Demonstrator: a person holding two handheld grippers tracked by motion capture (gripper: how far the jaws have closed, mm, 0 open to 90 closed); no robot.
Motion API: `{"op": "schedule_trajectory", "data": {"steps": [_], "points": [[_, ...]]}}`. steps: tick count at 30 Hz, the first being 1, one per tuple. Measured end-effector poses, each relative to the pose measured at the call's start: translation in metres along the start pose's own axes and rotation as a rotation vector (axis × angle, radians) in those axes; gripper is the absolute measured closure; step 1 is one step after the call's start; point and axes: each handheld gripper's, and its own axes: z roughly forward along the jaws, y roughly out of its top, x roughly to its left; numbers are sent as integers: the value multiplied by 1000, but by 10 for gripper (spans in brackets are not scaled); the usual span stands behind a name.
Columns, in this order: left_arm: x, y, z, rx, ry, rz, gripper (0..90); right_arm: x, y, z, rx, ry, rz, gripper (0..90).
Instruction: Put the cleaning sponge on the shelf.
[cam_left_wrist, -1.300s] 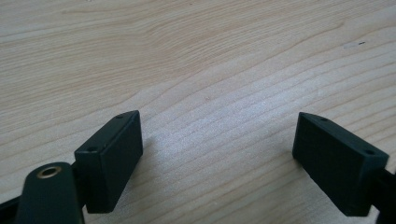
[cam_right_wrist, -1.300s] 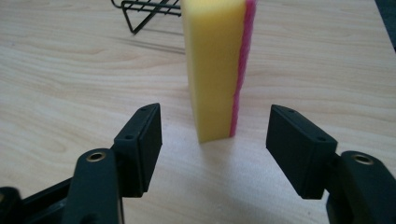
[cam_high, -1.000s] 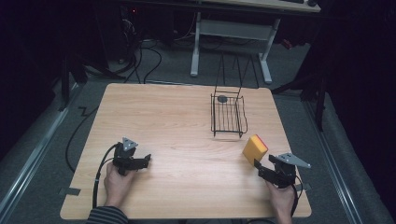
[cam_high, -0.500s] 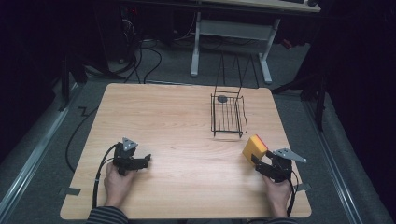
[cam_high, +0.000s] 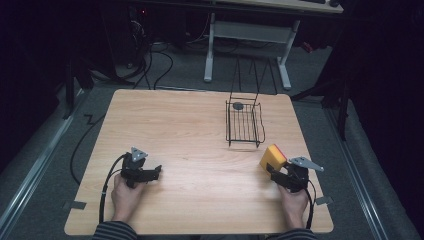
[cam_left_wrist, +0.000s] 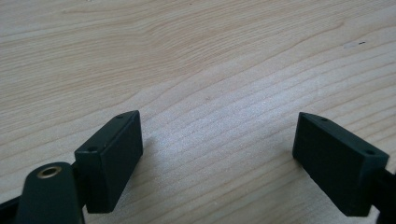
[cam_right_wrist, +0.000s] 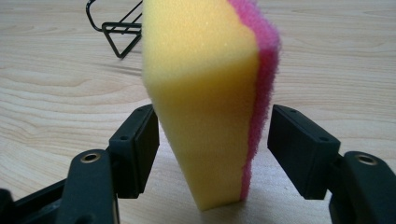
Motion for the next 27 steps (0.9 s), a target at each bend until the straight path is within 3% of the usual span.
{"op": "schedule_trajectory", "data": {"steps": [10, 27], "points": [[0, 0, 0, 0, 0, 0, 166, 0, -1, 7, 13, 6, 2, 417], [0, 0, 0, 0, 0, 0, 166, 1, -1, 10, 17, 30, -44, 585]]}}
